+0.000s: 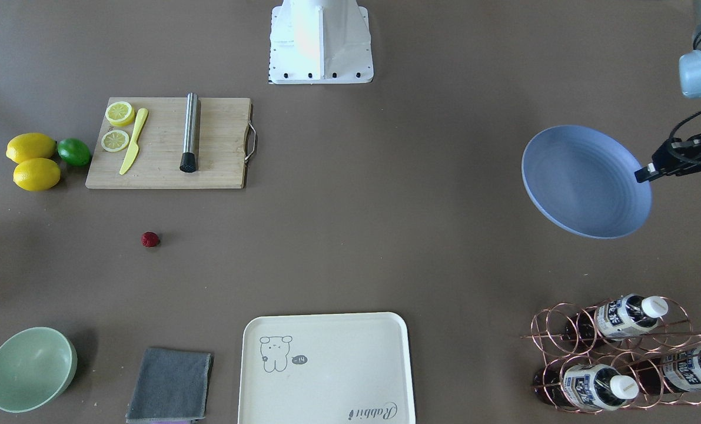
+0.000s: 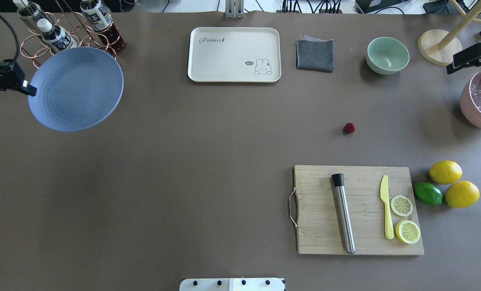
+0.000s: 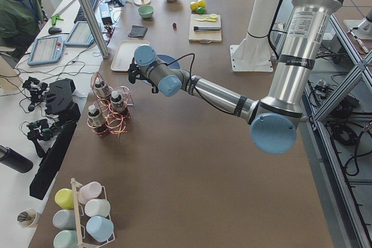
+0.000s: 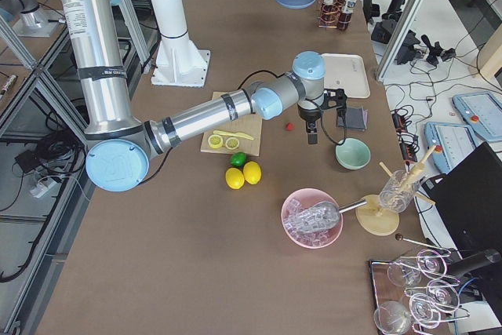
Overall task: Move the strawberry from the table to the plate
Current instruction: 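Carry the blue plate with the left gripper to the table center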
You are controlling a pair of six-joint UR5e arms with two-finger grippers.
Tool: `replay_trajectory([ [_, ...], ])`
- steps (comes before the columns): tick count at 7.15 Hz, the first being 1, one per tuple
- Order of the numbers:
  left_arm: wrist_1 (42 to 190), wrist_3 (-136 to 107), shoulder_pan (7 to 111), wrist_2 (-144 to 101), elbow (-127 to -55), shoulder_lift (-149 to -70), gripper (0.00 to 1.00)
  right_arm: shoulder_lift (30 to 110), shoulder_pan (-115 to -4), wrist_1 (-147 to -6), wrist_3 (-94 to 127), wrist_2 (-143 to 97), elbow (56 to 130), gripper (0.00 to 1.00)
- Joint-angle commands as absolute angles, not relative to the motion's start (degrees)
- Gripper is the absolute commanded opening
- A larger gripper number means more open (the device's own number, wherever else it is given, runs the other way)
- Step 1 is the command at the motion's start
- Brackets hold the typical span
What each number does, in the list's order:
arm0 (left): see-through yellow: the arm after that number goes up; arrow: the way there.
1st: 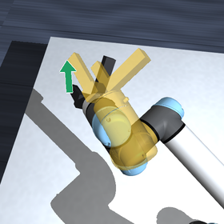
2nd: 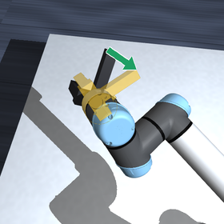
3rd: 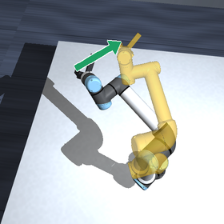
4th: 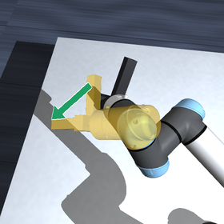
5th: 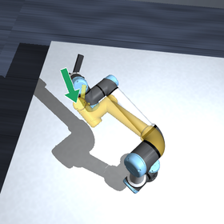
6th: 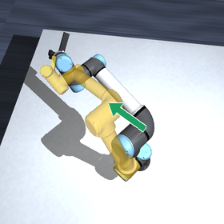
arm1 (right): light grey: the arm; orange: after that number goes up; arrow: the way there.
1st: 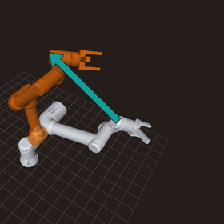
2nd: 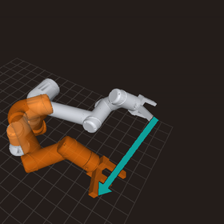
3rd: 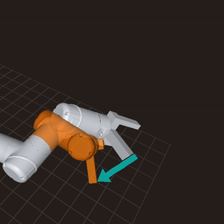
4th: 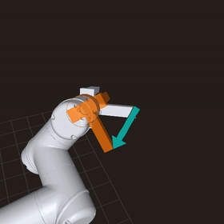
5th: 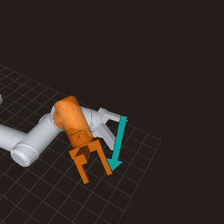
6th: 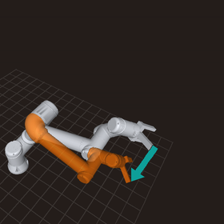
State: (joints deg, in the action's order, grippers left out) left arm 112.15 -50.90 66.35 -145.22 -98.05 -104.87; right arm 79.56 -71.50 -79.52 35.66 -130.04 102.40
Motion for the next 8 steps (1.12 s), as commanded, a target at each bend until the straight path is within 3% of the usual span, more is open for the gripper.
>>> replay_trajectory([
  [1,112.1,-62.6,58.7,-136.8,-99.4,-111.4,0.00,76.4,-66.1,-79.1,41.7,-127.6,100.0,1.00],
  [5,112.1,-77.4,35.2,-114.8,-99.6,-119.9,0.00,76.1,-61.7,-79.0,43.8,-127.6,100.0,1.00],
  [8,112.4,-89.4,29.2,-114.2,-99.3,-121.6,0.00,76.1,-59.0,-78.8,50.1,-126.9,100.1,1.00],
])
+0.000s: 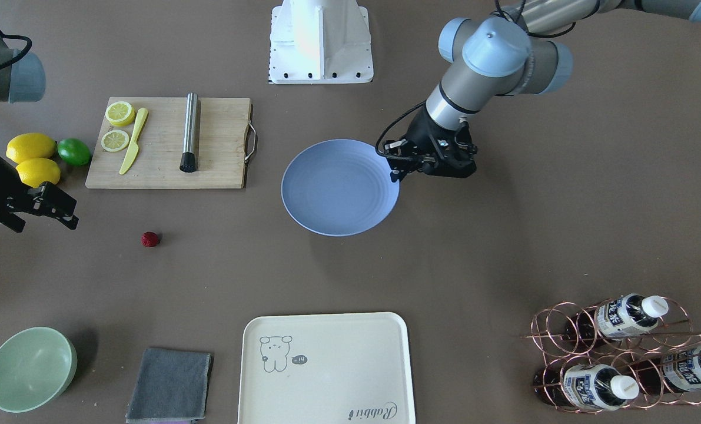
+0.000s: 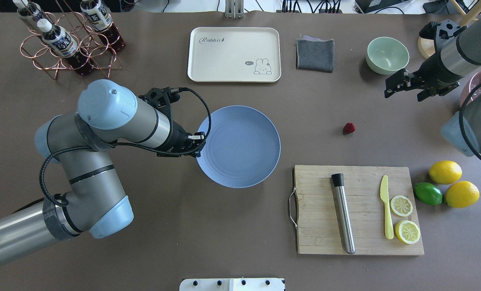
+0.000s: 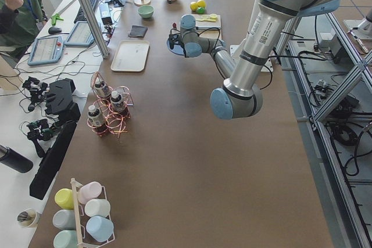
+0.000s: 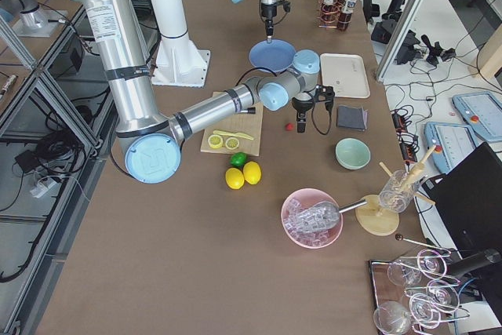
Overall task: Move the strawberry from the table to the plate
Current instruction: 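Carry the blue plate with the left gripper to the table center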
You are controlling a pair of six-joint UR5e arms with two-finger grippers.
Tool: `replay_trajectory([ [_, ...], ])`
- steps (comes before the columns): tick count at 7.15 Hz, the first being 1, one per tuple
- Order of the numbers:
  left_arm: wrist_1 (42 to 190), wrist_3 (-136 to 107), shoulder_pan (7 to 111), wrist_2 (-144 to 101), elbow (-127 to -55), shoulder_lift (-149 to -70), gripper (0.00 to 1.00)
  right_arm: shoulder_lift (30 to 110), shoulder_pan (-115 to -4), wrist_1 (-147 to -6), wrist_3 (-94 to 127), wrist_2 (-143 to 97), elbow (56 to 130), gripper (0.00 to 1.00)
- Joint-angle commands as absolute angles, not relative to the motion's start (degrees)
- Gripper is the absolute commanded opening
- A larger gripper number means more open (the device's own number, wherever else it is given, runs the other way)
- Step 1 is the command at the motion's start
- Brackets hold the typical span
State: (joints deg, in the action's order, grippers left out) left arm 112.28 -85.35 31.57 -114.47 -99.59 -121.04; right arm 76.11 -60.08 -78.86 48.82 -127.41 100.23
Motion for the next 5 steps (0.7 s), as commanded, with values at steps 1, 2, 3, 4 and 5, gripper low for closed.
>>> replay_trajectory([
  [1,112.6,-89.6,29.0,-114.2,-97.8,-121.7,0.00,76.0,-58.5,-78.8,50.3,-126.5,100.2,1.00],
  [2,114.1,-89.5,29.1,-114.2,-95.6,-121.9,0.00,75.9,-57.8,-78.8,50.3,-125.9,100.3,1.00],
  [3,115.3,-89.4,29.1,-114.2,-94.6,-121.6,0.00,75.8,-57.0,-78.8,50.3,-125.3,100.5,1.00],
  [4,115.4,-89.2,29.1,-114.2,-94.5,-121.3,0.00,75.5,-56.1,-78.8,50.3,-125.2,100.6,1.00],
  [5,115.3,-89.2,29.0,-114.2,-94.4,-121.2,0.00,75.0,-55.2,-78.8,50.3,-124.8,100.4,1.00],
])
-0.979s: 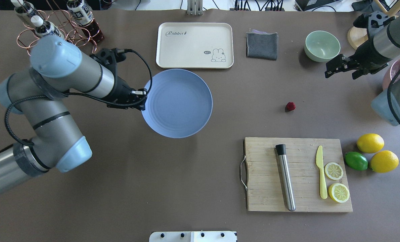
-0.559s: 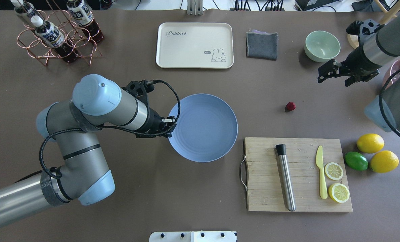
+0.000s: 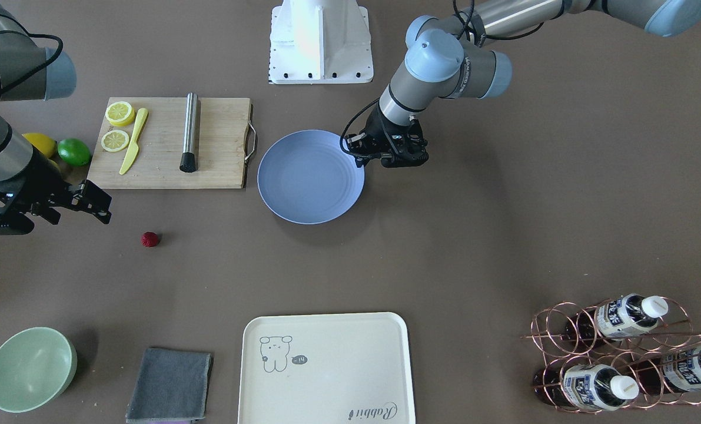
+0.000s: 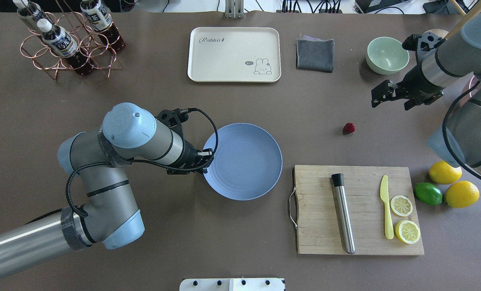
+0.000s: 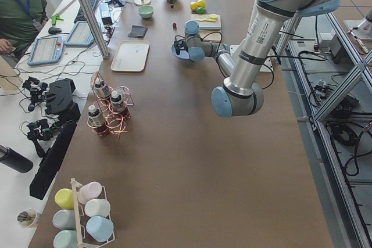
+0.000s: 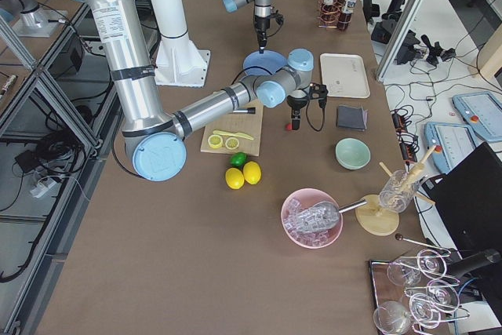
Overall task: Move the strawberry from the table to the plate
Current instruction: 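Lower the right gripper onto the strawberry while the left gripper releases the plate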
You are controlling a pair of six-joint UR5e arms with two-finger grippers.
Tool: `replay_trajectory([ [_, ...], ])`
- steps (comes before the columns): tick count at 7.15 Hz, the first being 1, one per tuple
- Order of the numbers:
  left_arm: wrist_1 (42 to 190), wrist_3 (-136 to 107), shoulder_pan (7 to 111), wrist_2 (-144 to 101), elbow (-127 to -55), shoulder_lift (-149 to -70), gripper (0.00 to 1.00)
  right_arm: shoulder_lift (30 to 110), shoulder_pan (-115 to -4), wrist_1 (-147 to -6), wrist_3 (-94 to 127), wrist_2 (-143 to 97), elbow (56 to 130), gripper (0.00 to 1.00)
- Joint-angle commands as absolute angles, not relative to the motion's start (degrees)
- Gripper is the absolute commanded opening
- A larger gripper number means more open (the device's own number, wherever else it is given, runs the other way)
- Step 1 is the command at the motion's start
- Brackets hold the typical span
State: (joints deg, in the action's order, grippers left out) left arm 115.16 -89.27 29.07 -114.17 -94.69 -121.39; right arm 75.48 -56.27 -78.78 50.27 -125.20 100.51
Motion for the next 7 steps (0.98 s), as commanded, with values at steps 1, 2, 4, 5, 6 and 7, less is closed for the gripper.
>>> replay_trajectory([
  [1,115.3,-89.2,29.0,-114.2,-94.4,-121.2,0.00,74.7,-53.8,-78.7,50.3,-123.1,100.0,1.00],
  [2,115.4,-89.2,29.0,-114.3,-94.5,-121.2,0.00,74.6,-53.3,-78.8,50.3,-122.3,99.8,1.00],
  [4,118.5,-85.5,29.5,-114.8,-94.9,-119.4,0.98,72.8,-52.9,-77.4,50.4,-122.2,97.1,1.00],
  [5,118.5,-84.6,30.1,-114.9,-95.1,-119.4,0.98,71.8,-52.5,-74.0,51.8,-122.2,93.6,1.00],
  [6,118.3,-84.6,30.8,-115.0,-95.7,-119.4,0.98,71.5,-51.9,-70.3,52.7,-122.2,90.7,1.00],
  [7,118.0,-84.6,31.6,-116.4,-96.3,-119.4,0.98,71.5,-51.2,-68.5,52.7,-121.3,89.1,1.00],
])
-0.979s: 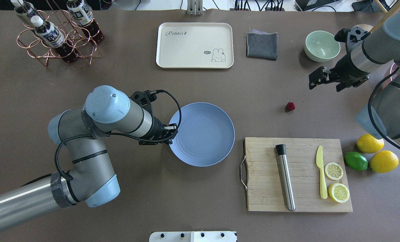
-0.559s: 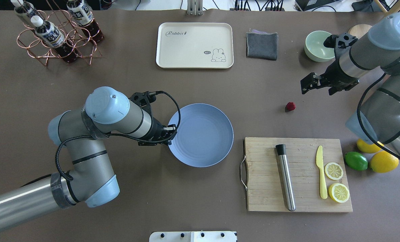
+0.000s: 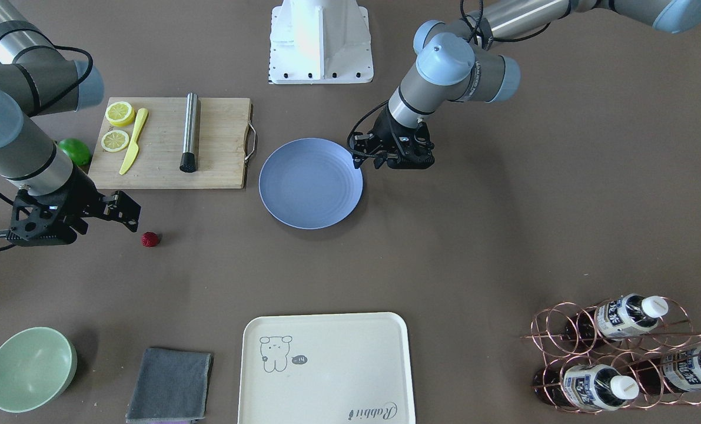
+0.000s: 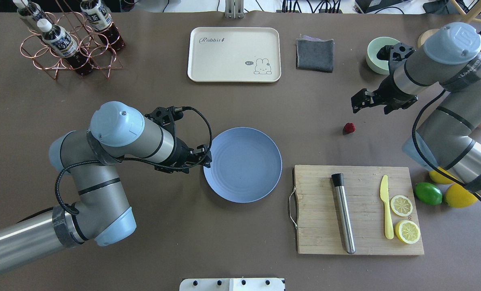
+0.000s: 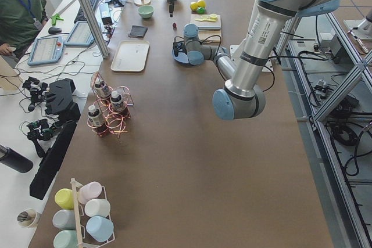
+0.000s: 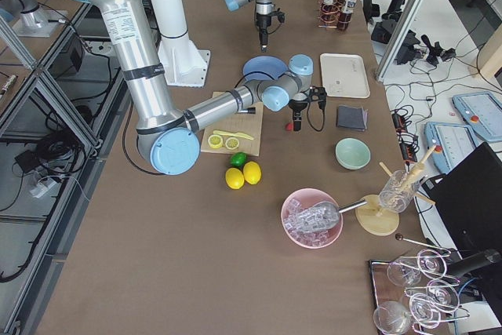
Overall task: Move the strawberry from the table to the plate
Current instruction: 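Lower the right gripper onto the strawberry while the left gripper releases the plate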
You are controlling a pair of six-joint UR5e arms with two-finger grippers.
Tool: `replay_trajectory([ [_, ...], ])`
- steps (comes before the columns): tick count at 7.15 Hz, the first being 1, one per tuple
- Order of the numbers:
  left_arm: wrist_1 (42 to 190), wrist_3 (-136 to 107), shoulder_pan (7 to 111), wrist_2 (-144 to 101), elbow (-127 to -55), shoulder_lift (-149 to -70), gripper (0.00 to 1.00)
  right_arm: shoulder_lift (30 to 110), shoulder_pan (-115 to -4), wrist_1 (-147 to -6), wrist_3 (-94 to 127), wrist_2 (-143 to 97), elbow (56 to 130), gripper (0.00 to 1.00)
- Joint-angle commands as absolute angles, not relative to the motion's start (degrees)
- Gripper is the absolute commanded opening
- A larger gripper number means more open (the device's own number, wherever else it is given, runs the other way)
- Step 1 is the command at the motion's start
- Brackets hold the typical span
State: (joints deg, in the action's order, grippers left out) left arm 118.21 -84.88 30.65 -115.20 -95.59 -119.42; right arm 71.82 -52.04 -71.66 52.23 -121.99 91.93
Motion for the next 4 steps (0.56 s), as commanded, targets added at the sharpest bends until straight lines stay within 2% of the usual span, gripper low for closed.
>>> replay_trajectory([
  [1,117.9,-84.6,33.8,-118.9,-96.6,-119.4,0.98,70.3,-50.6,-68.2,53.7,-120.8,87.7,1.00],
  [4,117.9,-84.6,36.1,-121.4,-96.6,-119.2,0.98,69.6,-48.2,-67.9,57.3,-120.2,87.2,1.00],
])
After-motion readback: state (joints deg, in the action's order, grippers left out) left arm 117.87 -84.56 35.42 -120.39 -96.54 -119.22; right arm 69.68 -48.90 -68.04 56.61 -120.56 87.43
